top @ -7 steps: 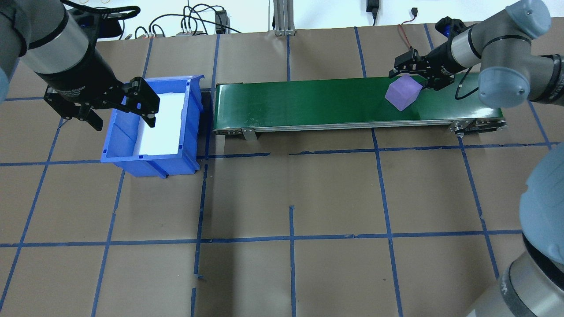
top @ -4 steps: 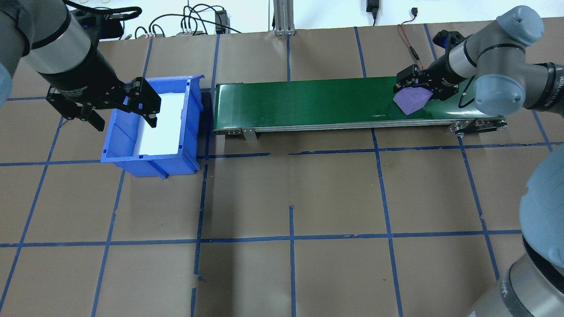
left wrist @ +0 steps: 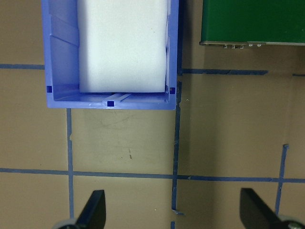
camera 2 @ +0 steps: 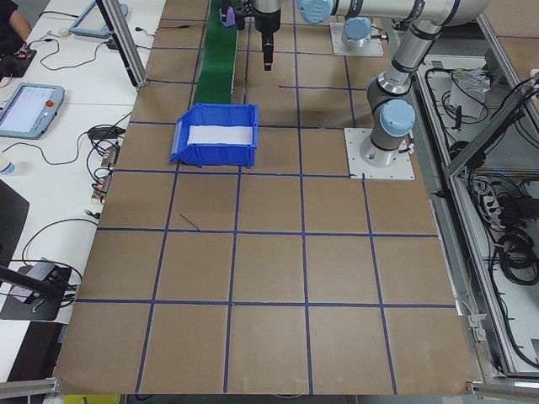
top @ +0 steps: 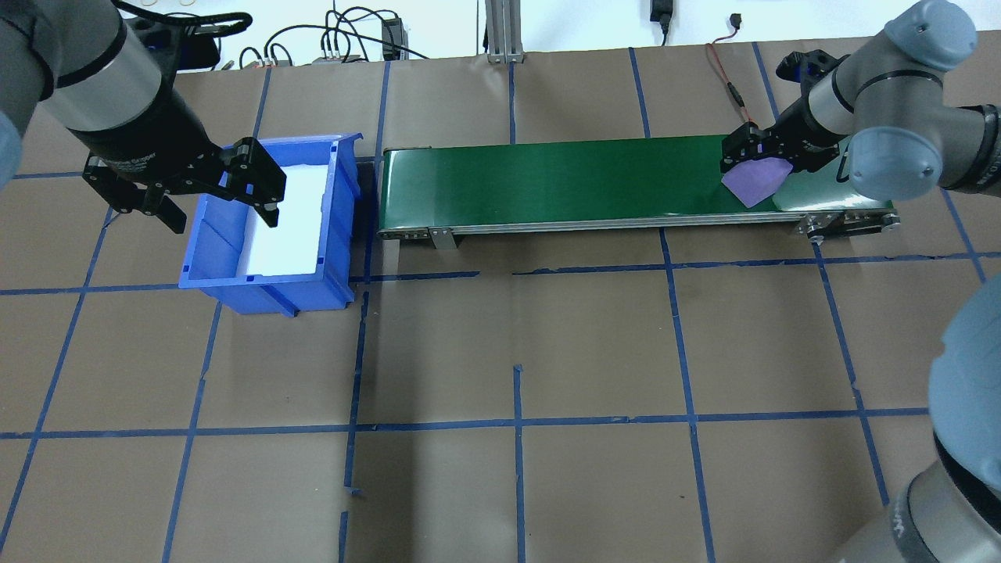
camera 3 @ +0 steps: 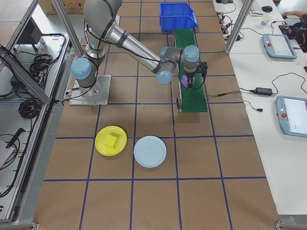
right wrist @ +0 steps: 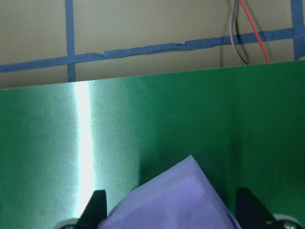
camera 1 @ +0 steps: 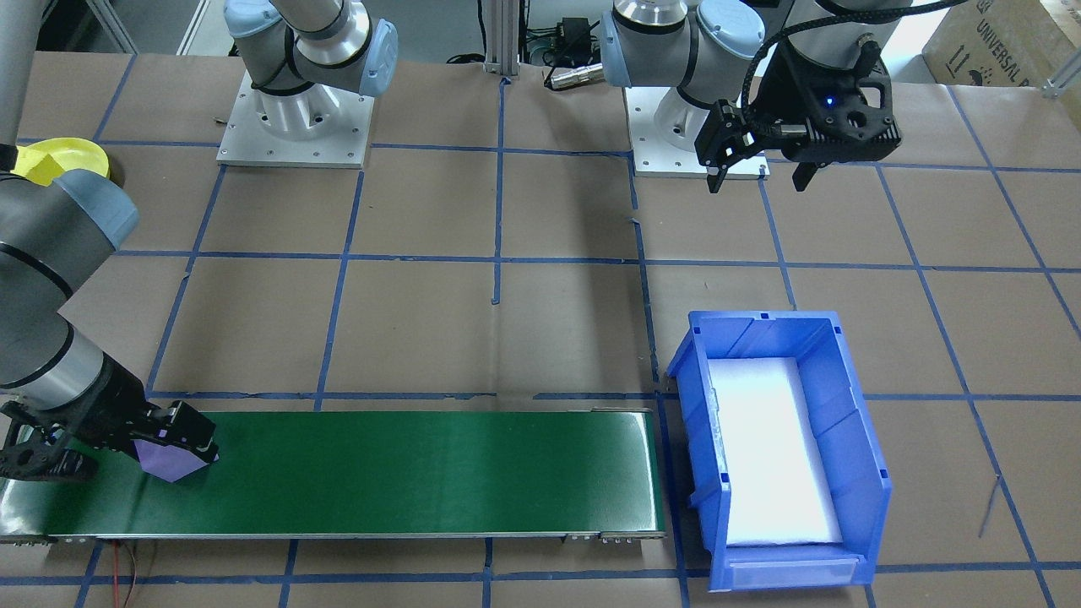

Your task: Move block left to right into plate

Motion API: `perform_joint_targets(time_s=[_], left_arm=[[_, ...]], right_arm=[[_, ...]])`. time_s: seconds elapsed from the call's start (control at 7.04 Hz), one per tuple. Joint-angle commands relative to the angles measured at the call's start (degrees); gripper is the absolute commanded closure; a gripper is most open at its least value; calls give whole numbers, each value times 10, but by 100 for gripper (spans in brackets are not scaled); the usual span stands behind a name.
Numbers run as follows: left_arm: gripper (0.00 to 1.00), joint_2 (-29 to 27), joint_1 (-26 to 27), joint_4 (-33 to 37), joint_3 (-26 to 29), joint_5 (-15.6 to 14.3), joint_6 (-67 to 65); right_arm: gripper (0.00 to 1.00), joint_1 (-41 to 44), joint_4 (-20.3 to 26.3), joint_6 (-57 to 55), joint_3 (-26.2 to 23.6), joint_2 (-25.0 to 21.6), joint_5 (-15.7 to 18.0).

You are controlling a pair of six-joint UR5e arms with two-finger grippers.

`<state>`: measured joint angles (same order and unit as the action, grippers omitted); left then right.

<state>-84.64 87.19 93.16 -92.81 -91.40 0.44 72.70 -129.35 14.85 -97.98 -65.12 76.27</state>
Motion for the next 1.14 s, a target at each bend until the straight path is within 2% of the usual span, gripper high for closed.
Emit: perform_joint_targets(time_s=[0.0,0.14,0.28,0.43,0.57,0.85,0.99], left_arm=[[0,0,0,0,0,0,0],[0,0,0,0,0,0,0],[0,1,0,0,0,0,0],[0,0,0,0,0,0,0],[0,0,0,0,0,0,0],[0,0,0,0,0,0,0],[0,0,0,0,0,0,0]], right_arm=[[0,-1,1,77,-3,-5,37],[0,-1,2,105,-2,-9,62],[2,-4,2,134,-5,-11,64],[30,-5,6,134,-4,-11,88],[63,-12,9,135,0,-12,110],[65,-77,15,136,31,-32,125],[65,-122,19,137,31,-50,136]])
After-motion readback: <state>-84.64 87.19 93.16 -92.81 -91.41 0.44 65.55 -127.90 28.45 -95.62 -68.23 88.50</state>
